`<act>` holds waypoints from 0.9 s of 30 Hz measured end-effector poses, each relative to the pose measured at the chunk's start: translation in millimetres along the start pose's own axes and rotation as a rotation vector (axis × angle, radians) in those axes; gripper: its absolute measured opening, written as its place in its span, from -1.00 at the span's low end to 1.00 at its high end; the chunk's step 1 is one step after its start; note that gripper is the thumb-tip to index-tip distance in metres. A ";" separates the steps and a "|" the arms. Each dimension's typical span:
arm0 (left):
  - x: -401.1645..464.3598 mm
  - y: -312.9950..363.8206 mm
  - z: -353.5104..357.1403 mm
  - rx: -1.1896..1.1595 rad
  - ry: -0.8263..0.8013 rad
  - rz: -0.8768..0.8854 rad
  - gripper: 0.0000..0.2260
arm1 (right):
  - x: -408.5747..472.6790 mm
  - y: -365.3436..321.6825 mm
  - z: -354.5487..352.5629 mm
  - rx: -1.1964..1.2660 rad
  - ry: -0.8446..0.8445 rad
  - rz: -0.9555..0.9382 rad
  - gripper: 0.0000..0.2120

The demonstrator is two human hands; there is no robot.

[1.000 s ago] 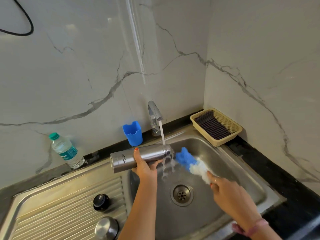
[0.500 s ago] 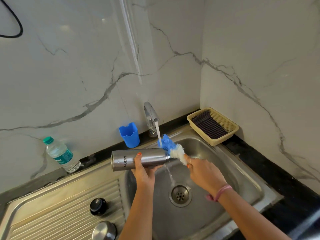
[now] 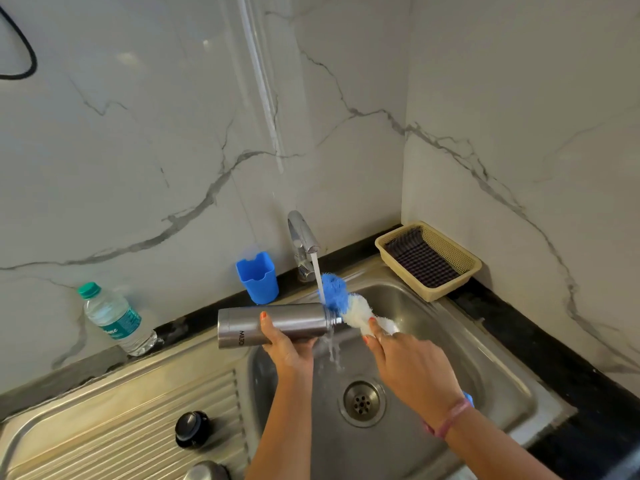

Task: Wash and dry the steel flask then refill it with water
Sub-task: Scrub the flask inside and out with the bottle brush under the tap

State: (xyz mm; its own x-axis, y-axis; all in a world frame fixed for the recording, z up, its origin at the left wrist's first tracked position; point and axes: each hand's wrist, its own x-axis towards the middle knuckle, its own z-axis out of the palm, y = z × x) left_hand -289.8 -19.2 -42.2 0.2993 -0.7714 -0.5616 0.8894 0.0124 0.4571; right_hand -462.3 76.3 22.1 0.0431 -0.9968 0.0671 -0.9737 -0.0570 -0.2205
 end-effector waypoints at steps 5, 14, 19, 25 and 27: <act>-1.8 4.1 3.0 -0.019 0.039 0.030 -0.16 | -21.3 -3.0 -1.8 0.037 -0.016 0.072 -0.53; -5.8 -3.0 0.8 -0.028 0.031 -0.043 -0.32 | 1.9 2.8 0.1 0.379 -0.125 0.144 -0.57; -9.4 -7.9 0.8 -0.039 0.003 -0.022 -0.29 | -18.1 8.7 -9.8 0.405 -0.181 0.152 -0.56; -12.6 -14.0 1.5 -0.001 -0.019 -0.056 -0.31 | 12.4 9.3 -10.9 0.457 -0.187 0.202 -0.55; -9.5 -9.8 4.2 0.002 -0.006 -0.056 -0.33 | -3.0 9.5 -11.6 0.432 -0.195 0.186 -0.56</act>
State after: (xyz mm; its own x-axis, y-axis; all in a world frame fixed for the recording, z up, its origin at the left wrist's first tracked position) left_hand -302.8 -14.6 -38.4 0.2469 -0.7749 -0.5819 0.9039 -0.0323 0.4266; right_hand -474.3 79.4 31.1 -0.0408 -0.9818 -0.1854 -0.7892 0.1455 -0.5967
